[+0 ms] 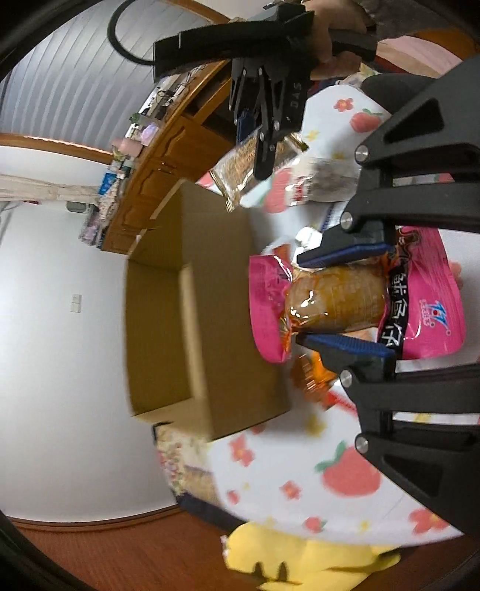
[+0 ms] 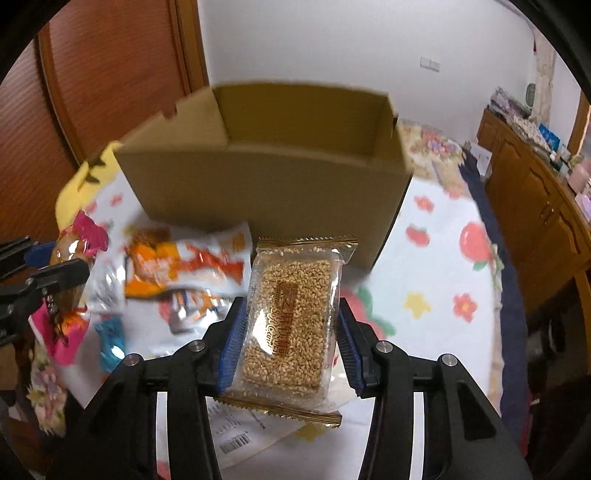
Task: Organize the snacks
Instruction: 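Carry both packets over the box and open both tools to drop them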
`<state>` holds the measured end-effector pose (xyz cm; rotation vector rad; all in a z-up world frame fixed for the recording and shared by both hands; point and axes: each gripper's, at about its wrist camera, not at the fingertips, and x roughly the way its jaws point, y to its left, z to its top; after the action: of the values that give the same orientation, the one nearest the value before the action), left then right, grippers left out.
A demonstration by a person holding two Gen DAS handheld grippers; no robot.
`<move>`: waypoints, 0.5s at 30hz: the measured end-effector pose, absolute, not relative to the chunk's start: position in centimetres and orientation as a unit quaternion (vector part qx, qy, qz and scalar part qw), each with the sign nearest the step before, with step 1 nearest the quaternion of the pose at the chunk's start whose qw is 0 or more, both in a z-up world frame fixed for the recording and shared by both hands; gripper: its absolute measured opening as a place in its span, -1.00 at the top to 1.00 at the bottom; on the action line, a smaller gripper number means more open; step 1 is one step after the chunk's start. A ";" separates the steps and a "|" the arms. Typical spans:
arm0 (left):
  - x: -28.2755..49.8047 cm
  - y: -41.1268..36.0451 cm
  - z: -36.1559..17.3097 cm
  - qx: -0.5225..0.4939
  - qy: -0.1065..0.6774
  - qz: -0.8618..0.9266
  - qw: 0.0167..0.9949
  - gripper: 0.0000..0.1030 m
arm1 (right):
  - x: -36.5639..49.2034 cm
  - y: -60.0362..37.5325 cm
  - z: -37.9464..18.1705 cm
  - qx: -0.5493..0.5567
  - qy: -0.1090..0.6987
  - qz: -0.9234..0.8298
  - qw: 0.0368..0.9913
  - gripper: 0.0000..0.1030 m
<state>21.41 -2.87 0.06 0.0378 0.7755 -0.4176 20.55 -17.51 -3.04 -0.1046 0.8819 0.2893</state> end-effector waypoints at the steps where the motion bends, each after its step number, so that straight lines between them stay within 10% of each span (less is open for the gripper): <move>1: 21.7 -2.6 0.8 0.022 0.370 -0.200 0.907 0.36 | 20.7 -17.7 -2.0 -0.049 0.417 0.141 0.897 0.09; 15: 29.2 -1.2 7.5 0.020 0.321 -0.193 0.927 0.36 | 27.2 -16.2 6.1 -0.055 0.356 0.140 0.922 0.09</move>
<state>29.20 -1.23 7.53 0.0401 0.6574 -0.3949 27.21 -16.23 6.06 -0.1138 0.7310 0.2880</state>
